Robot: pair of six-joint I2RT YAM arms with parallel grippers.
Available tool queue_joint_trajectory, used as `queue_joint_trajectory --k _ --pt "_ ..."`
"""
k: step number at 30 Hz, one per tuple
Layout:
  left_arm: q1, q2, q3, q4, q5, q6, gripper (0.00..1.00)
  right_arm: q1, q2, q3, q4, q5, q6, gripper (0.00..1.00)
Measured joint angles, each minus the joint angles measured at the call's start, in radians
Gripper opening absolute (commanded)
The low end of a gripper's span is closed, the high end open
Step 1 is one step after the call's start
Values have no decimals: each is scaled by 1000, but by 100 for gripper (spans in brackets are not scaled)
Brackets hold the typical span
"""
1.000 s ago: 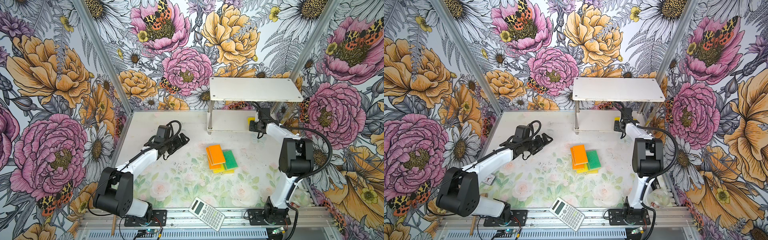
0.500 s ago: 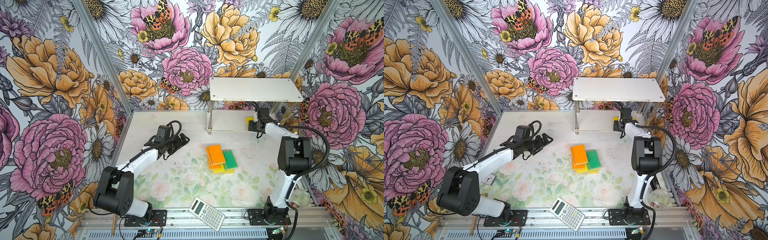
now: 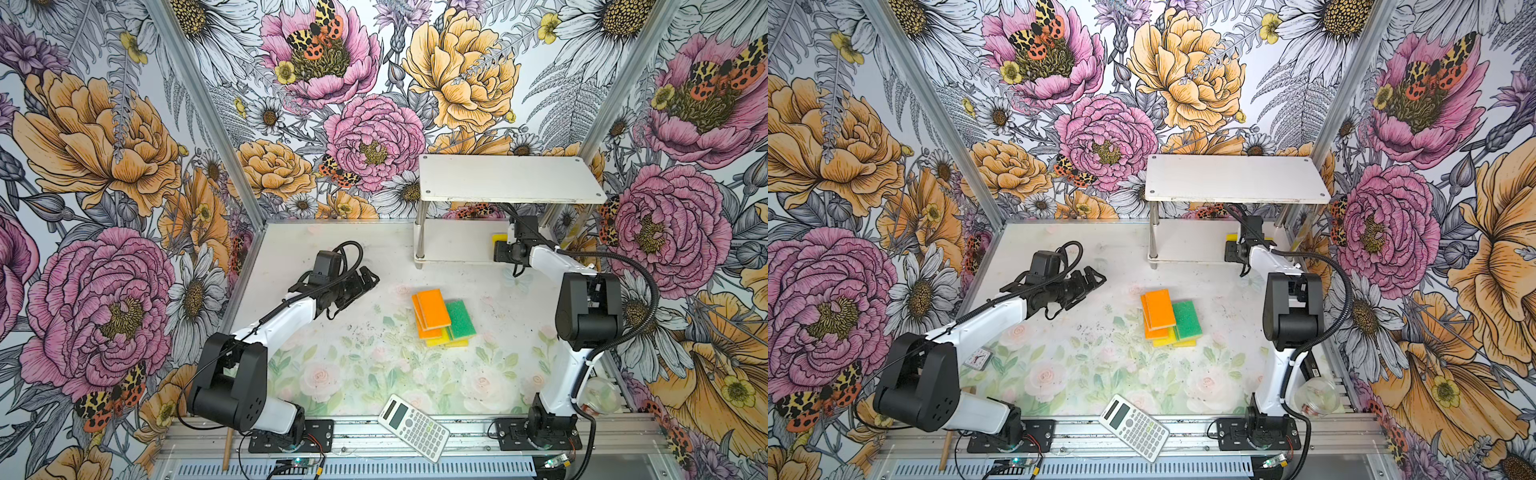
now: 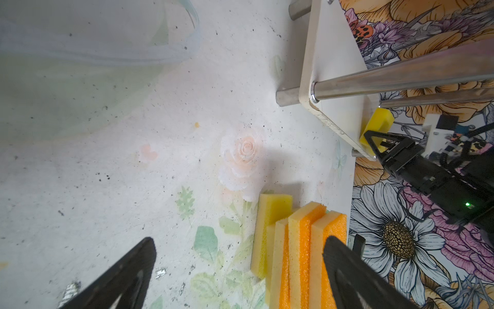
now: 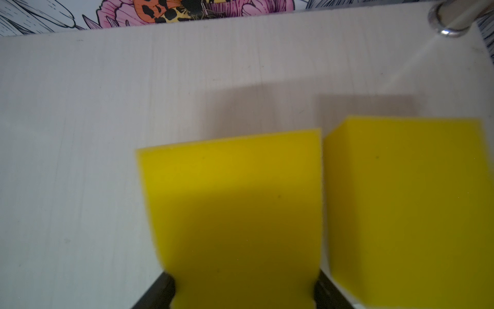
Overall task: Arrange cleaning sponges on a shelf
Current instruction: Place the cleaning sponge at the shelf.
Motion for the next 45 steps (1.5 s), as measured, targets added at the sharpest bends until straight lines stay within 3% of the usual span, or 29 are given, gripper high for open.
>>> queue_joint_trajectory --k 20,26,37,45 --pt "0 0 8 0 0 0 99 0 -43 -40 15 -11 3 81" --pt "0 0 8 0 0 0 99 0 -96 -92 22 -12 -6 97" --pt "-1 -2 8 0 0 0 99 0 -275 -217 29 -63 -6 99" --pt "-19 -12 8 0 0 0 99 1 -486 -378 37 -228 82 100"
